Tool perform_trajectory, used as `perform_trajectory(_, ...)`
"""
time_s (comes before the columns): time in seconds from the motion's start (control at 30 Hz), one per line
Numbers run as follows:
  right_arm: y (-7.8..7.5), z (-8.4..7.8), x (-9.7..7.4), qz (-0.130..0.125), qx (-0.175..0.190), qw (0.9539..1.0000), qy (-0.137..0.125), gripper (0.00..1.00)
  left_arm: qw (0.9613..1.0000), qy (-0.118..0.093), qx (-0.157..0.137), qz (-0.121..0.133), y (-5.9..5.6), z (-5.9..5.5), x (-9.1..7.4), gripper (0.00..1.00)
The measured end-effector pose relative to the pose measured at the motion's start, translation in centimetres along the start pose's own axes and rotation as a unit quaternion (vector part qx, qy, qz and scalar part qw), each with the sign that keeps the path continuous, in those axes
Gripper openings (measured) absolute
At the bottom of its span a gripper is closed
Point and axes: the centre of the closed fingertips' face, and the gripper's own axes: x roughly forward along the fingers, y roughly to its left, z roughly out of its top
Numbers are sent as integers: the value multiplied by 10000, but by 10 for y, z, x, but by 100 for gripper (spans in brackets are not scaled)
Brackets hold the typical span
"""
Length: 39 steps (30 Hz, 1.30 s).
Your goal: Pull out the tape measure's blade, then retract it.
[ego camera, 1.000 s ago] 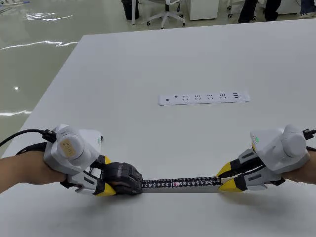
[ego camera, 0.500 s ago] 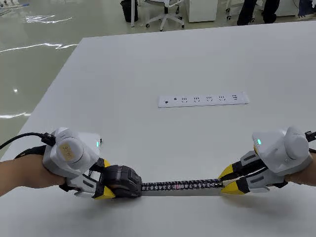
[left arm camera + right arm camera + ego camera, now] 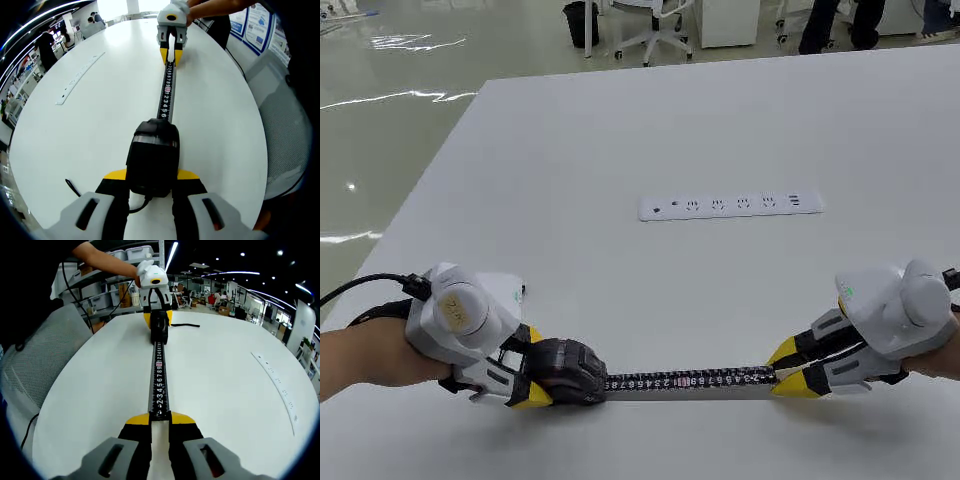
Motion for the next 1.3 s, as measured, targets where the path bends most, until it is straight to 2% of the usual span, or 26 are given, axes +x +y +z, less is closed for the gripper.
perform_trajectory(0.97,0,-7,-8,-33,24,10000,79,10,10000,21,18,11,0,1,1,28)
perform_trajectory(1.07,0,-6,-10,-54,111,9999,36,10,10000,42,33,7,0,2,1,28)
perform_trajectory(1.1,1,-7,-9,-4,-156,9995,265,10,9996,166,244,9,0,2,1,28)
perform_trajectory(1.13,1,-9,-8,12,-256,9989,387,10,9993,229,280,-27,-1,1,1,28)
perform_trajectory(1.23,-8,-7,-11,-55,60,9999,60,10,9996,198,177,-111,0,1,1,28)
perform_trajectory(1.3,-6,-9,-12,-42,19,10000,80,10,9999,84,73,-78,0,1,1,28)
